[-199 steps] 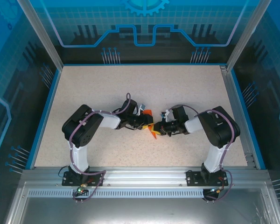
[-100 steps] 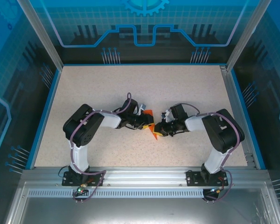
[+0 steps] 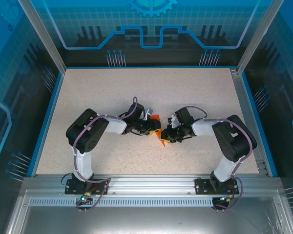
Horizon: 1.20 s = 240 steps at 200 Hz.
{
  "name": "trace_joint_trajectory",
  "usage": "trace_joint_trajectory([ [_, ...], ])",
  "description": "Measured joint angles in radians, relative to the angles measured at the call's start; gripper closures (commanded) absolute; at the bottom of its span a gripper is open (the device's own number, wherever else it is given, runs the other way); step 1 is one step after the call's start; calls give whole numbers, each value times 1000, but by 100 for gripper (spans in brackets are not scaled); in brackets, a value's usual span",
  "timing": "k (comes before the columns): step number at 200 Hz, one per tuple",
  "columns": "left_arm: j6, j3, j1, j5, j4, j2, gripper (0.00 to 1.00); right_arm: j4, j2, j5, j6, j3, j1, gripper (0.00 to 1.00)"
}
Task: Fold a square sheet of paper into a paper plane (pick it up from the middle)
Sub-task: Fold the wing for the fifth time at the center of the table.
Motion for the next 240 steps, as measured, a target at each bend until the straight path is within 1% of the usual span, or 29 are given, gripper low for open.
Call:
trace_joint_trajectory([
  [13, 5, 2, 0, 0, -4, 0, 56, -33, -16, 19, -8, 1, 8, 78],
  [39, 11, 3, 0, 1, -8, 0, 56, -78, -26, 51, -23, 13, 23, 80],
  [58, 11, 3, 0, 1, -8, 0, 56, -101, -25, 69, -32, 24, 28, 86],
  [87, 11, 3, 0, 1, -8, 0, 56, -117, -13, 81, -32, 33, 30, 91],
  [152, 11, 3, 0, 1, -9, 0, 57, -119, -14, 78, -30, 33, 30, 89],
  [209, 14, 4, 0, 1, -10, 0, 57, -148, -31, 78, -30, 32, 30, 85],
  [240, 14, 5, 0, 1, -13, 0, 57, -182, -44, 89, -33, 32, 30, 91],
])
